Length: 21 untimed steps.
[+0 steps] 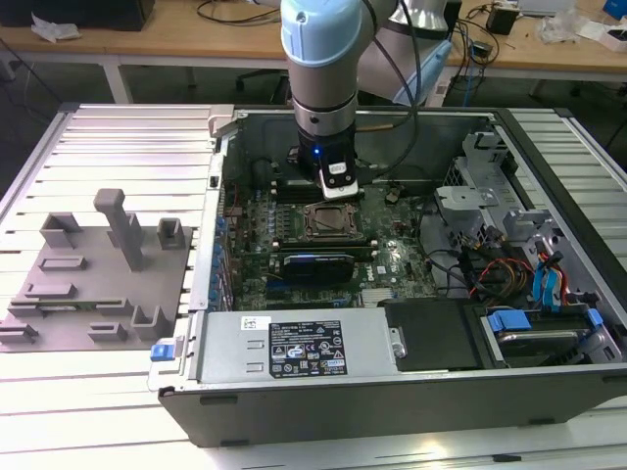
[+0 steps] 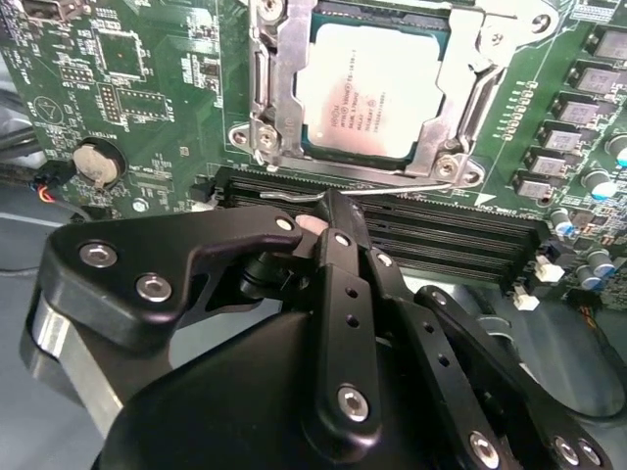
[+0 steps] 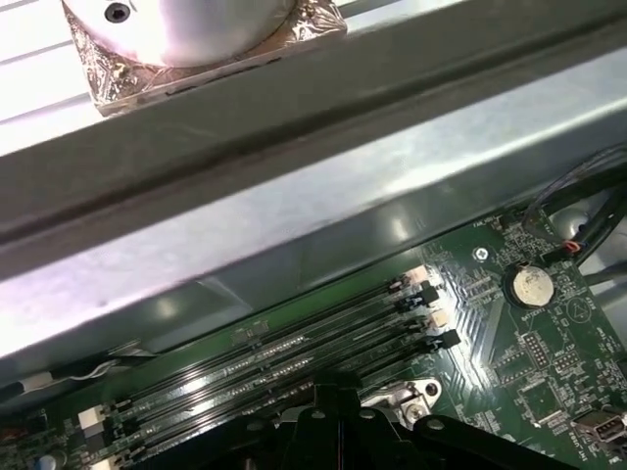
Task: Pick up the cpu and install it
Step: 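Install the first cpu locking lever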
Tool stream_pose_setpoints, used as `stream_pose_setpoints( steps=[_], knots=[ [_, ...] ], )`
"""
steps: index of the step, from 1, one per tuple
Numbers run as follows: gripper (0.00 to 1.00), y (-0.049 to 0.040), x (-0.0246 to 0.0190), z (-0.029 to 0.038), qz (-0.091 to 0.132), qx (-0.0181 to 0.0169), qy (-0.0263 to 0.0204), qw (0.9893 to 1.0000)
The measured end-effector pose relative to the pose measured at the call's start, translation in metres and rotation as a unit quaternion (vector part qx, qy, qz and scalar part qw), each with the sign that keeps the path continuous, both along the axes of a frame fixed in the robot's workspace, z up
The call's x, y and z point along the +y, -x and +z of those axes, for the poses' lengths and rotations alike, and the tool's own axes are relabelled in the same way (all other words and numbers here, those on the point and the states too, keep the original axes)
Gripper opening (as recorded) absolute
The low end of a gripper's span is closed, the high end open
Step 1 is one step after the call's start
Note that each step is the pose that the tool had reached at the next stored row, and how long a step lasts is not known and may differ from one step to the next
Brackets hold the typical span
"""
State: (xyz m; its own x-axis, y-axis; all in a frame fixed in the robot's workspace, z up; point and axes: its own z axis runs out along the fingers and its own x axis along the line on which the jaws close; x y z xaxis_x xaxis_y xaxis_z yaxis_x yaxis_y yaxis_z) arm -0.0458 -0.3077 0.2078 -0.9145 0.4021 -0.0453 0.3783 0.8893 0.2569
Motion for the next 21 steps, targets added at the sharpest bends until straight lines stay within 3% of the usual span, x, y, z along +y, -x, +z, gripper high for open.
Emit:
stream_pose_setpoints(
  steps=[3,7,21],
  knots=[
    [0.11,0.0015,0.0002,0.0,0.0,-0.0017,-0.0006,1.0],
    [0.11,0.0023,0.0001,-0.0011,0.0,-0.0067,-0.0008,1.0],
    [0.11,0.0023,-0.0013,-0.0091,0.0,-0.0155,-0.0008,0.9999]
  ],
)
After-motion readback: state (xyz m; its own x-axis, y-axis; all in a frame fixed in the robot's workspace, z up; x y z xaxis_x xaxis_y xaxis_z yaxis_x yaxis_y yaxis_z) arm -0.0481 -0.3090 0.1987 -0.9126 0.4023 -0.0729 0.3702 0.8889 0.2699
